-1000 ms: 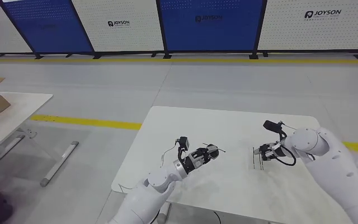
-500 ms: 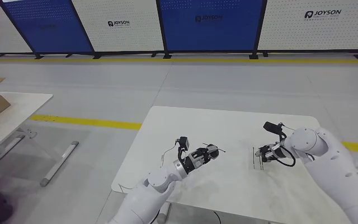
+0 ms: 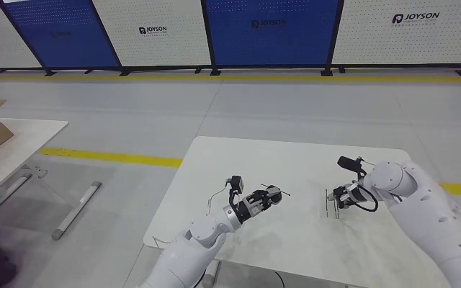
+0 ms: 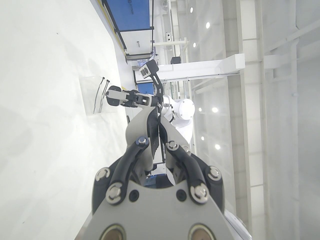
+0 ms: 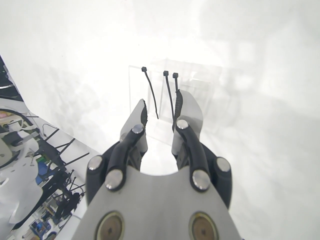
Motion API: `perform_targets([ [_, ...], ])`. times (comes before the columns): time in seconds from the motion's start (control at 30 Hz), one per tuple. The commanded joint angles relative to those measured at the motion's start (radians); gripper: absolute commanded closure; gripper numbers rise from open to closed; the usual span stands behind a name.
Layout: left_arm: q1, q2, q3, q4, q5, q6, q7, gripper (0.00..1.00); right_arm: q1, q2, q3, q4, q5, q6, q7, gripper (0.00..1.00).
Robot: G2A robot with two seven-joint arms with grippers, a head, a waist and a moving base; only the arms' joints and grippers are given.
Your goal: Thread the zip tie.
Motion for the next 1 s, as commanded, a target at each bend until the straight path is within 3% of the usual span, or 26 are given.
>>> perform_targets([
  [0.0,0.0,0.0,0.0,0.0,0.0,0.0,0.0,1.0,0.003,-0.003,-0.002,0.004,-0.003,0.002,0.001,0.74],
  [0.33,0.0,0.0,0.0,0.0,0.0,0.0,0.0,1.0,0.024,-0.021,-0.017,0.034,-0.027,0.021,0.027,0.77],
  [0.47,0.0,0.0,0.0,0.0,0.0,0.0,0.0,1.0,0.032,-0.03,-0.027,0.046,-0.038,0.03,0.035,0.84],
  [0.73,0.0,0.0,0.0,0.0,0.0,0.0,0.0,1.0,0.049,-0.049,-0.044,0.074,-0.052,0.043,0.053,0.77],
  [0.97,0.0,0.0,0.0,0.0,0.0,0.0,0.0,1.0,0.065,-0.066,-0.06,0.098,-0.07,0.056,0.065,0.79],
])
